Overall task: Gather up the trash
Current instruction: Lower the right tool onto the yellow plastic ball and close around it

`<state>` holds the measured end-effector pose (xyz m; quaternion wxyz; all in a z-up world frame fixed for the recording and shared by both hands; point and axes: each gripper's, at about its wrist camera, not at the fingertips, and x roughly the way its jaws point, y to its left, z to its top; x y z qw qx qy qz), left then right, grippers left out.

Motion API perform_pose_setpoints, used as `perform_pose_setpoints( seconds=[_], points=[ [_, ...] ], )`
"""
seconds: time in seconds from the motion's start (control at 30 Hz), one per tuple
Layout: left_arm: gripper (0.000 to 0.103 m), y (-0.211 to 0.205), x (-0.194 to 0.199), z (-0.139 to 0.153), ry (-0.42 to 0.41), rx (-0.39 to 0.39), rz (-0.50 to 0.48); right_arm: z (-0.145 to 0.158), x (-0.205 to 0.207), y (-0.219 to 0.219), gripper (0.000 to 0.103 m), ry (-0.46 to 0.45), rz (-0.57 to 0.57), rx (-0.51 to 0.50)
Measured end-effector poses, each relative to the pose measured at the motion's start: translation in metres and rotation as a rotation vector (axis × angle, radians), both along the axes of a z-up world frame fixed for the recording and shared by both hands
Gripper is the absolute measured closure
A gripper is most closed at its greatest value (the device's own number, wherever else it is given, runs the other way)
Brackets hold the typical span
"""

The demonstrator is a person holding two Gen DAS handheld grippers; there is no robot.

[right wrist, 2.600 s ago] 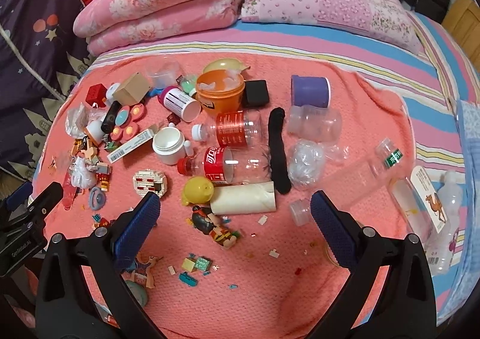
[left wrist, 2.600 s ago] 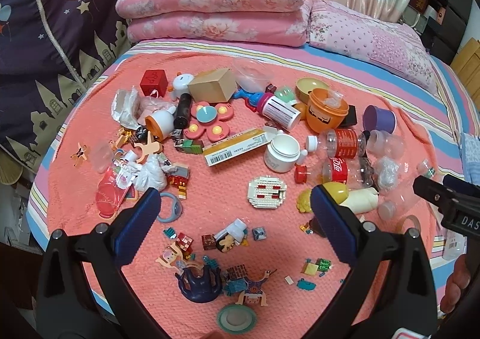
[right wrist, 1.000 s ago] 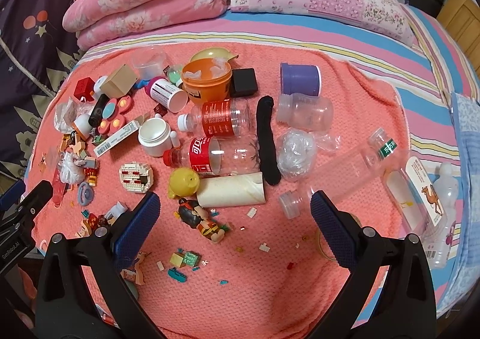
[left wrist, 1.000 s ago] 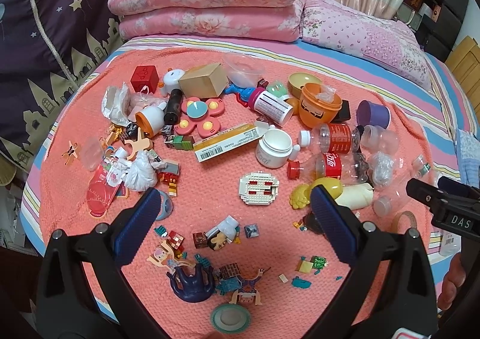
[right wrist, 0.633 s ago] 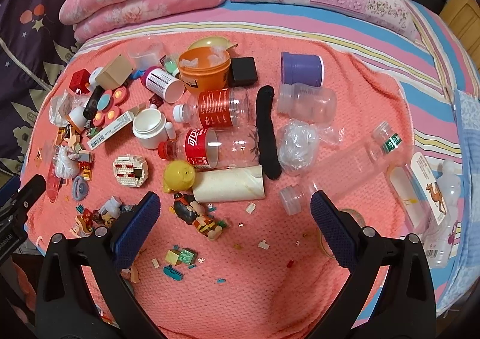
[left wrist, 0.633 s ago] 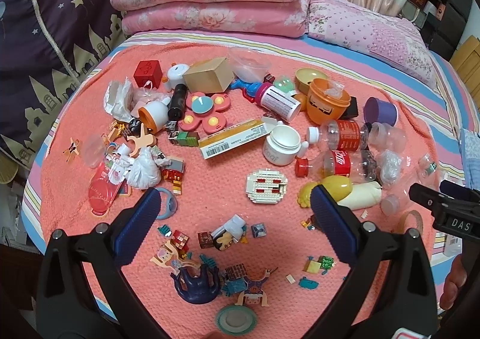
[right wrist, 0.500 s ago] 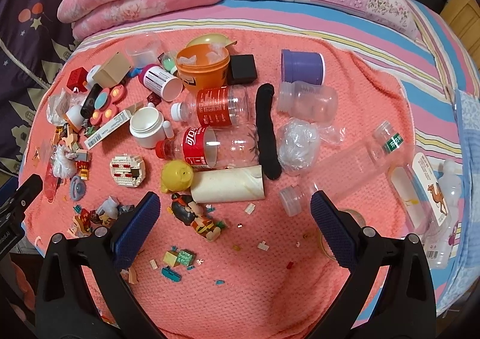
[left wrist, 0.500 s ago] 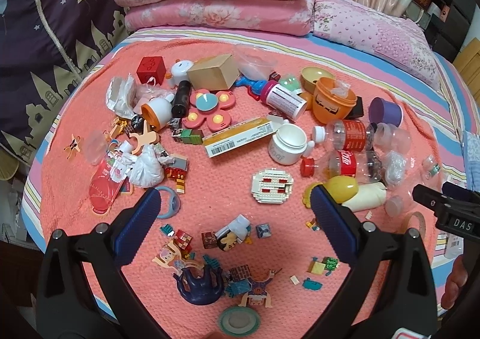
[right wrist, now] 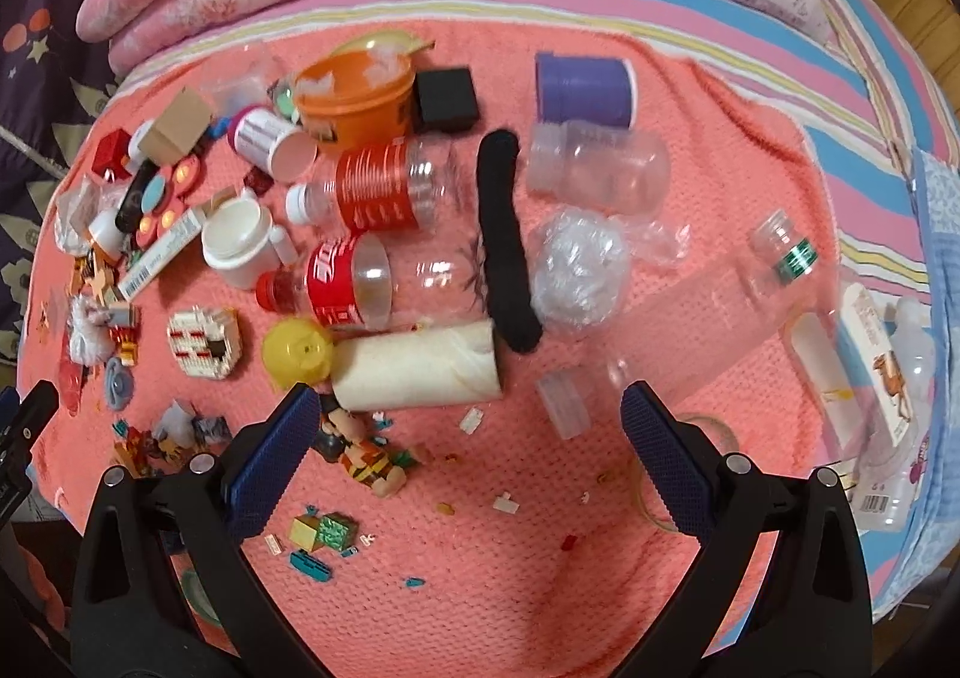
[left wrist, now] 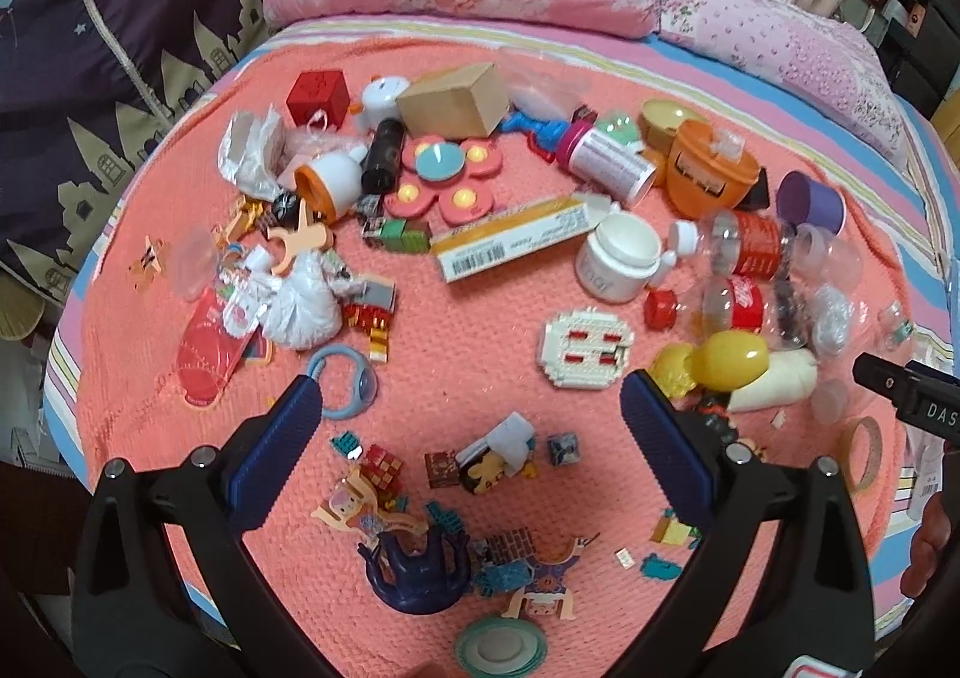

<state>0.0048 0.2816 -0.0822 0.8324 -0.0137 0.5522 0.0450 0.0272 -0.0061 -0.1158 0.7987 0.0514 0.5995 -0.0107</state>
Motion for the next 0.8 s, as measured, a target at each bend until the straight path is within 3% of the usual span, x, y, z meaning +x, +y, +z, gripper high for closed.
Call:
perform_pose_setpoints(
  seconds=[0.17, 0.4, 0.8],
  points=[
    [0.007, 0.013, -0.012, -0.014, 0.031, 0.016, 0.020, -0.022, -0.005, 0.020, 0.005, 0.045, 0.056, 0.008],
    [0.007, 0.044, -0.025, -0.026, 0.056, 0.030, 0.077, -0.030, 0.010, 0.061, 0.005, 0.053, 0.139, 0.021],
    [0.007, 0.081, -0.027, -0.043, 0.073, 0.037, 0.138, -0.056, 0.029, 0.100, 0.005, 0.098, 0.179, 0.016]
  ],
)
